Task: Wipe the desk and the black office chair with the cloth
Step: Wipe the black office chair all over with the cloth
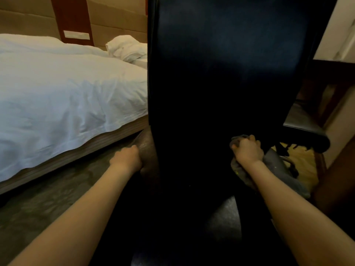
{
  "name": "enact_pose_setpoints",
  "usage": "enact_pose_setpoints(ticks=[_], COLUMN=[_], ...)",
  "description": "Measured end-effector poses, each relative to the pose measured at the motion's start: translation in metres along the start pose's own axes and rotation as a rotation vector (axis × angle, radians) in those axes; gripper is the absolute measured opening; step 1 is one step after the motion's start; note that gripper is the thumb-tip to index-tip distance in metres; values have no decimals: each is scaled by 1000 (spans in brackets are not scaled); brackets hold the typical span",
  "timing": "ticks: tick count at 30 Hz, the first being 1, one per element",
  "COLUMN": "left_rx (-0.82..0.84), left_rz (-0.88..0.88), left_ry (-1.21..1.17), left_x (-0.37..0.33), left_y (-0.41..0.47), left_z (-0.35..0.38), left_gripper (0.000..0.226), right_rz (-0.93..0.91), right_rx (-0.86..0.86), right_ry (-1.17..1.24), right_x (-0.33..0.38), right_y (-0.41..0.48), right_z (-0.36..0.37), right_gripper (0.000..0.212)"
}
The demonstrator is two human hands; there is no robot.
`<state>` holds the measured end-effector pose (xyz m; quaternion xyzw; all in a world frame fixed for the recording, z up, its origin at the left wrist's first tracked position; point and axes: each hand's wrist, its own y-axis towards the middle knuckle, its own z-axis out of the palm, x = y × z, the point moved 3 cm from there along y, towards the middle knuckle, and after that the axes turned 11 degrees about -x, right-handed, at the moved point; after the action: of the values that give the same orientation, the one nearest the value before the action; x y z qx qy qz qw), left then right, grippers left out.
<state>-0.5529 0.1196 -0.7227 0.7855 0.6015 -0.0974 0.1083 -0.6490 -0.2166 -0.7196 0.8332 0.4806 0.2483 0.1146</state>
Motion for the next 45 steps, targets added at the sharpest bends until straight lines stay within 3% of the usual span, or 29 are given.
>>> enact_pose_setpoints(ticks=[5, 9, 11, 14, 18, 24, 28, 34, 40, 45], left_rx=[-37, 50, 57, 40, 90, 51, 37, 53, 78, 82], left_rz=[295, 273, 237, 275, 340, 355, 375, 389, 369, 367], left_ry=[-111, -23, 31, 2, -47, 21, 80, 114, 20, -13], left_x=[-96, -135, -140, -134, -124, -131, -135, -138, -125, -121], left_y=[-2, 5, 11, 16, 22, 16, 16, 21, 29, 25], left_z=[2, 39, 44, 39, 40, 43, 42, 42, 45, 50], left_gripper=[34, 41, 41, 42, 39, 39, 39, 41, 45, 41], right_rz=[-41, -245, -204, -107, 23, 351, 186, -249, -71, 40], right_rx=[-164, -53, -39, -59, -110, -115, -189, -72, -2, -38], right_ry=[129, 100, 10, -26, -141, -239, -192, -60, 121, 62], right_x=[46, 101, 94, 59, -40, -138, -114, -20, -53, -72], right_y=[15, 17, 19, 32, 41, 31, 34, 42, 53, 48], right_z=[2, 36, 47, 40, 12, -40, -42, 1, 2, 0], right_gripper=[25, 34, 37, 35, 36, 17, 22, 29, 23, 28])
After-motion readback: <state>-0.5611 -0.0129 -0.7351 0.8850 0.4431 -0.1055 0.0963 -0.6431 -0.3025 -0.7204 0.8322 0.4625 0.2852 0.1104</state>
